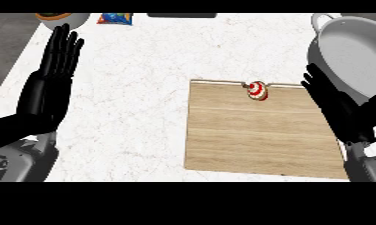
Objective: Pick the cupcake from the tray and place it in the pot
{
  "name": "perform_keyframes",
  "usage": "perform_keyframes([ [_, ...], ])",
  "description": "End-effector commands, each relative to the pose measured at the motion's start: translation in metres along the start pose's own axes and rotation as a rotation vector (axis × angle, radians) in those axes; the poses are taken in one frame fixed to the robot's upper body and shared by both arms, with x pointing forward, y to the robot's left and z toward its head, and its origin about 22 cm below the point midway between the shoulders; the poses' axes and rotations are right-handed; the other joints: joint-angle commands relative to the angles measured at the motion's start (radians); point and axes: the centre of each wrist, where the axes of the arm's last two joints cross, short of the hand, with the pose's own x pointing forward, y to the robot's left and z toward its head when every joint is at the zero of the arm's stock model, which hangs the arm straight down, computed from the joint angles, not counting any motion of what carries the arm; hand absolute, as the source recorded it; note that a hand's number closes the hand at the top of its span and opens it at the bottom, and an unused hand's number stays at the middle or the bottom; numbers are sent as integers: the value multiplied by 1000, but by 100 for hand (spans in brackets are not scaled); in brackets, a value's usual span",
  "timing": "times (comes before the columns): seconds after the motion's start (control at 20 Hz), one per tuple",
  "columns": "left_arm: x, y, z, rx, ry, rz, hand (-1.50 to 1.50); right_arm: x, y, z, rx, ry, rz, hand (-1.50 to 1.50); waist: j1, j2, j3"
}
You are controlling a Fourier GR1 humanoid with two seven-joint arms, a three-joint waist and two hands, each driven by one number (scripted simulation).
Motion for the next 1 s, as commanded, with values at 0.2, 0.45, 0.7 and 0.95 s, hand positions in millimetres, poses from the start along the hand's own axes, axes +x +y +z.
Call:
perform_keyframes([
  [0.2,-53,-14,49,-164,451,-22,0,26,30,-24,-148,13,565,150,24,27,-5],
  [0.45,-71,-15,71,-189,614,3,0,81,3,-27,-442,-436,983,-150,-8,8,-6],
  [0.7,-79,-28,78,-237,668,13,0,50,103,-27,-473,-722,948,-150,3,5,2],
  [0.95,-90,-27,76,-221,699,11,0,42,172,-34,-488,-444,1050,-150,-20,0,-1],
])
